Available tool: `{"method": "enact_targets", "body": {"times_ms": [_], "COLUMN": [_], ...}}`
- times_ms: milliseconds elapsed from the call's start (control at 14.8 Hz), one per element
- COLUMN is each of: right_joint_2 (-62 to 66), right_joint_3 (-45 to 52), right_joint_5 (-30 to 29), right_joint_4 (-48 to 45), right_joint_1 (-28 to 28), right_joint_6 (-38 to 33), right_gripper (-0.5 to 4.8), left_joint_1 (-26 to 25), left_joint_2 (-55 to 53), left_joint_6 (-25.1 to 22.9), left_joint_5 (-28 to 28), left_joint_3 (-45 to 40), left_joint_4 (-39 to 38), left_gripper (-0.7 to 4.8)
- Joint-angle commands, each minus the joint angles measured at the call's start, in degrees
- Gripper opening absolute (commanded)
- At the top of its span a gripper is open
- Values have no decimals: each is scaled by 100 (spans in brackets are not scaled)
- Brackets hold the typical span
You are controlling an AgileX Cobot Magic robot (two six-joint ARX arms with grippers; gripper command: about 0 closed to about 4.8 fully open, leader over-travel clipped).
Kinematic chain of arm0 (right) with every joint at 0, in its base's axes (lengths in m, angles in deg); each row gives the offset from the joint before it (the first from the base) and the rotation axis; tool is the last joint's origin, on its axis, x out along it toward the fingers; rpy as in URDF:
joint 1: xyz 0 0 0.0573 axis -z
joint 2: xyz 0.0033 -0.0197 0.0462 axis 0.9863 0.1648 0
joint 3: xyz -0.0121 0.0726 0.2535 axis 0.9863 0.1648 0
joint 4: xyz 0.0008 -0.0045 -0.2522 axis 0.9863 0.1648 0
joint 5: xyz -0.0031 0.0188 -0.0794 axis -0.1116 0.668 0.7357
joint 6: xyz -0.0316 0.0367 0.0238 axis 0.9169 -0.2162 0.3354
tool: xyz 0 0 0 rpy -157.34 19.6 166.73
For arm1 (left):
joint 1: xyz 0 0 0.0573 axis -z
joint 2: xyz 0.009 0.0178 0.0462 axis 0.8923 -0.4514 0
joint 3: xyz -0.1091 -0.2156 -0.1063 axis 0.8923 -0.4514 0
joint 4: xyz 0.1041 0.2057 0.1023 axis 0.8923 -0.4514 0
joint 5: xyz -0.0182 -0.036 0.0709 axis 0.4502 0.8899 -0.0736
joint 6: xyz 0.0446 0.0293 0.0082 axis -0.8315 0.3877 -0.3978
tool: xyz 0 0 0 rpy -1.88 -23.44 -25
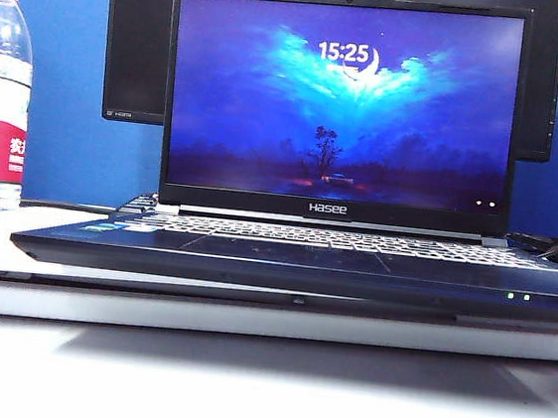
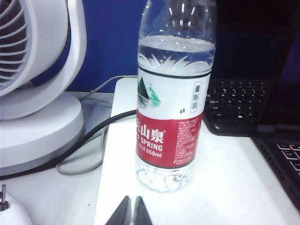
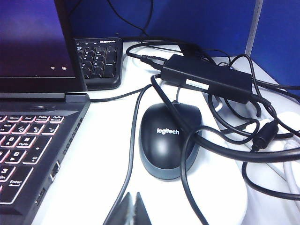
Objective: Open the lid of the black laptop.
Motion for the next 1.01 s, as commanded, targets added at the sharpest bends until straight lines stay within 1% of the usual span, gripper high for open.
{"method": "enact_targets", "body": {"times_ms": [68,270,541,1013], "right_joint_2": [-9,-9,-9,-9], "right_joint_3": [26,26,26,26], "right_joint_5": [-13,26,28,35], "right_joint_4": [-96,-129,-289,-245], "right_joint_1": [-37,-297,-295,-289], "right_joint_6": [-52,-66,-153,-149], "right_gripper": [-6,-6,-5,-6], "left_joint_1": [7,7,7,7], "left_joint_2": [13,13,13,13], "left_joint_6": [17,17,17,17], "left_joint_5": [15,15,15,15], "left_joint_3": [0,0,0,0], "left_joint_4": [37,37,37,37], "left_gripper": [25,25,25,25]}}
